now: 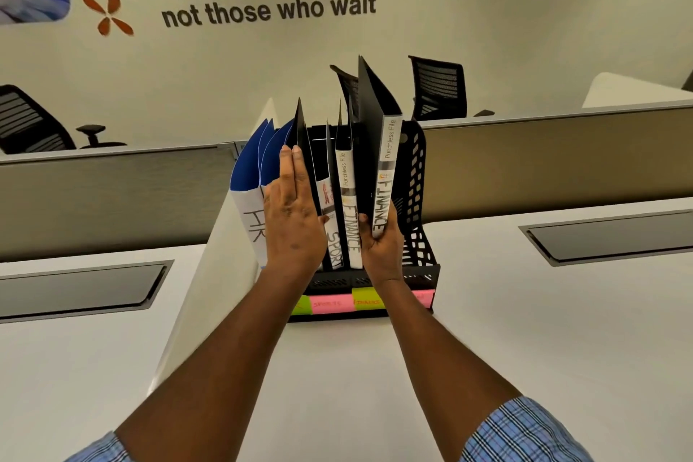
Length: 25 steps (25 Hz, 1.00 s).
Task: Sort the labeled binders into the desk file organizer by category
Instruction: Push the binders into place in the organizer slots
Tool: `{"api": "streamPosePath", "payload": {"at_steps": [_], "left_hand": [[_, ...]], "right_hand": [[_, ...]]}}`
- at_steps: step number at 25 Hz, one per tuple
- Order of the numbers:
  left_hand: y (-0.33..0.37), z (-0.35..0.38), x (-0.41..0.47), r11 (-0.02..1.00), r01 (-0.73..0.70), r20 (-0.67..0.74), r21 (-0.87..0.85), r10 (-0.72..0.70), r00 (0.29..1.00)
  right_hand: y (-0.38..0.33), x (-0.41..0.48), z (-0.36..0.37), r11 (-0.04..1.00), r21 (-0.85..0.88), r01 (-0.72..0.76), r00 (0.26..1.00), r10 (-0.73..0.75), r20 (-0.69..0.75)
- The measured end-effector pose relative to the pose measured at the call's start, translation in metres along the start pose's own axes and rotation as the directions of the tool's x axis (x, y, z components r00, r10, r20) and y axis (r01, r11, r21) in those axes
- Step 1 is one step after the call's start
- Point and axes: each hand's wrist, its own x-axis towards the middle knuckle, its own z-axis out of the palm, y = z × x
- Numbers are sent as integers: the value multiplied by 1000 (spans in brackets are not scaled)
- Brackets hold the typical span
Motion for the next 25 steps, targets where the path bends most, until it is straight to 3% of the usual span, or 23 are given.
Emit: {"api": "streamPosePath", "payload": {"at_steps": [8, 13, 16, 19, 22, 25], "left_hand": [[-1, -2, 1, 1000, -20, 27, -5, 20, 999], [-1, -8, 0, 999, -30, 86, -16, 31, 996], [4, -13, 4, 993, -78, 188, 90, 60, 980], [12, -27, 0, 987, -31, 248, 158, -10, 969], [23, -45, -19, 997, -28, 175, 68, 16, 984], [45, -48, -61, 989, -30, 53, -143, 38, 998]], "right_hand": [[6, -16, -7, 996, -10, -93, 970, 93, 224], [-5, -12, -13, 981, -139, -137, 943, 172, 285], [-17, -10, -24, 945, -267, -189, 907, 273, 320], [-33, -9, -40, 900, -403, -167, 881, 320, 349], [-60, -11, -55, 863, -490, -125, 880, 324, 348], [-88, -27, -68, 864, -501, -42, 882, 268, 388]]}}
